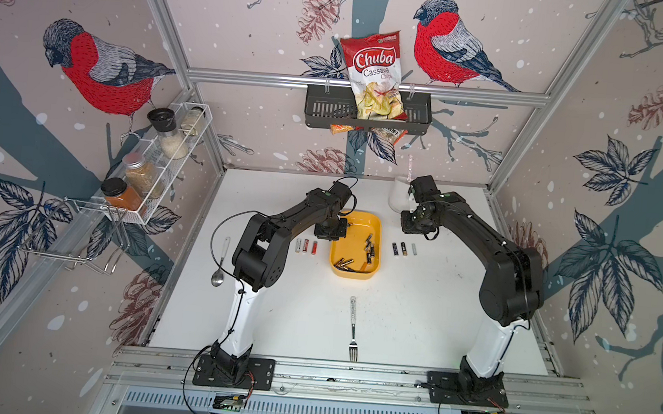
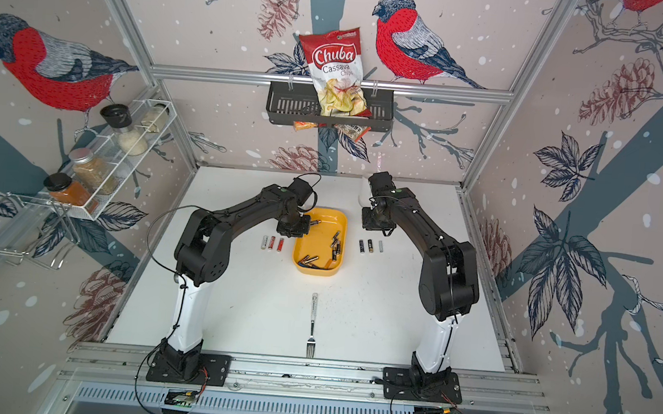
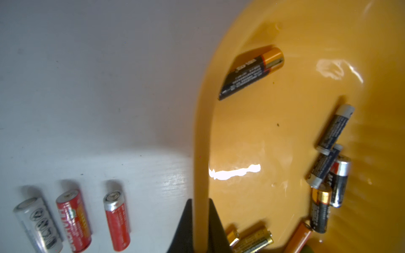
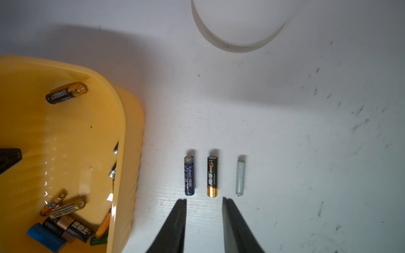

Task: Take the batteries out of the storage box
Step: Adjust the storage box at the center of the board.

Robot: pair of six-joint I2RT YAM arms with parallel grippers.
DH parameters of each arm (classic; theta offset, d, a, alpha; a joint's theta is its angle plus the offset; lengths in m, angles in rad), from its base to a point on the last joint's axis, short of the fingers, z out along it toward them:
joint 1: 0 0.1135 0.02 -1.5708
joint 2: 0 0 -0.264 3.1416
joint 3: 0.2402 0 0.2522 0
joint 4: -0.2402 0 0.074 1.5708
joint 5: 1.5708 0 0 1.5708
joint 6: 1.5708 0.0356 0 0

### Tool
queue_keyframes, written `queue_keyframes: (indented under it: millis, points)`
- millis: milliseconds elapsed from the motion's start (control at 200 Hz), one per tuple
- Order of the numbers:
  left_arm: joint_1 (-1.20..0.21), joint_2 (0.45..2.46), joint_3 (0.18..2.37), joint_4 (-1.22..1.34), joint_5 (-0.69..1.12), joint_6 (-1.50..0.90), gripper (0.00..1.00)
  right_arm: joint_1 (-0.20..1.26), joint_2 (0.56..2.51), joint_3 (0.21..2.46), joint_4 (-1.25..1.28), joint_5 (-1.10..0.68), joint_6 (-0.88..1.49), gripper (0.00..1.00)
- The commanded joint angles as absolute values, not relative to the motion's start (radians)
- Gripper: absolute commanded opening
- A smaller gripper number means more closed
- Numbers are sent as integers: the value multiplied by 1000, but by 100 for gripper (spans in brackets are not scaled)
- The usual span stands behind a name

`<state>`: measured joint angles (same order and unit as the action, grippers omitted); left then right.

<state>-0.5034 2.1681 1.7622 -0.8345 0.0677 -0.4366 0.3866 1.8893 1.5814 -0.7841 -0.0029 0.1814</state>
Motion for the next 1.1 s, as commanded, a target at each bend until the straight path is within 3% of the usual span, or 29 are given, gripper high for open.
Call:
queue_keyframes:
  millis: [0,60,595,820,931,1096]
  points:
    - [-505,2175,1783,-889,67,-429,5,379,1871,1565,-751,-15,167,34]
    - [-503,2181,1800,-901,98,-425,0,375,1866,1559,-745,-16,169,34]
    - [-341,2073,1728,-771,696,-485,0,330,1847,1612,-772,-9,172,34]
    - [-330,2089,1721,-805,859,-485,0,314,1838,1626,-779,-5,176,34]
    - [-328,2095,1724,-839,855,-473,0,308,1824,1617,-776,-3,176,34]
    - [-330,2131,1853,-1031,653,-395,0,292,1815,1602,-772,-9,174,34]
